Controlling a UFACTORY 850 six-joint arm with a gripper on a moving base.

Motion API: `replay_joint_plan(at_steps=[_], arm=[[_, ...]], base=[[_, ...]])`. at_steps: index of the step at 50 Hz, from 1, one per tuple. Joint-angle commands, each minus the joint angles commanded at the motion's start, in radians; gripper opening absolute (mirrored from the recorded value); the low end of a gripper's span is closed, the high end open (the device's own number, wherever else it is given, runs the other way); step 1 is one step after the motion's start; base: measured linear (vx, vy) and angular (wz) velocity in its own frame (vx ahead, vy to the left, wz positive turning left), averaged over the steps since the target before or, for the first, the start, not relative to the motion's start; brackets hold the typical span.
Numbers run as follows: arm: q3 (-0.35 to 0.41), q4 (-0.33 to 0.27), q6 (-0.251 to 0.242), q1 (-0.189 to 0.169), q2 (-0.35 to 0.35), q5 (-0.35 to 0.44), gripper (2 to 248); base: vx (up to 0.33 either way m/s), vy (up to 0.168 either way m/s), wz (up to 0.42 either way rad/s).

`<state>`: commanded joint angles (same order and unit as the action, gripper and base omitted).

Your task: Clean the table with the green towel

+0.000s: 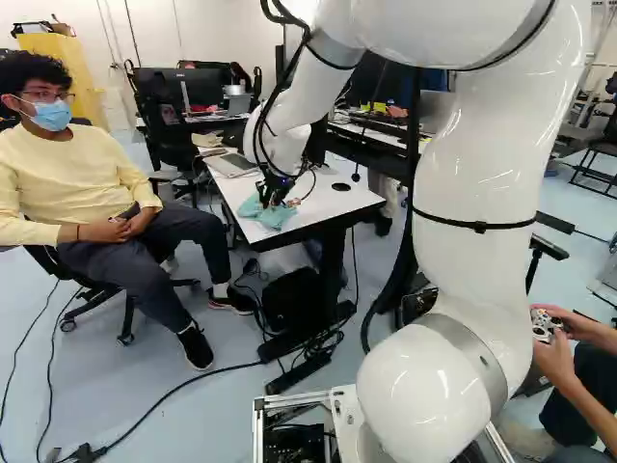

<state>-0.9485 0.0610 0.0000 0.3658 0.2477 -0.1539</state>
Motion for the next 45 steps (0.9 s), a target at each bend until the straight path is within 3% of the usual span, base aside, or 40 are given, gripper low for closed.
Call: replay_joint_plan(at_steps=[26,45], arm=[[0.006,0.000,0.000,0.090,-0.005,0.000,51],[-0.091,0.000,0.000,0.105,0.075,0.000,51]], base=[[0.000,0.000,0.000],[0.000,0.000,0.000]])
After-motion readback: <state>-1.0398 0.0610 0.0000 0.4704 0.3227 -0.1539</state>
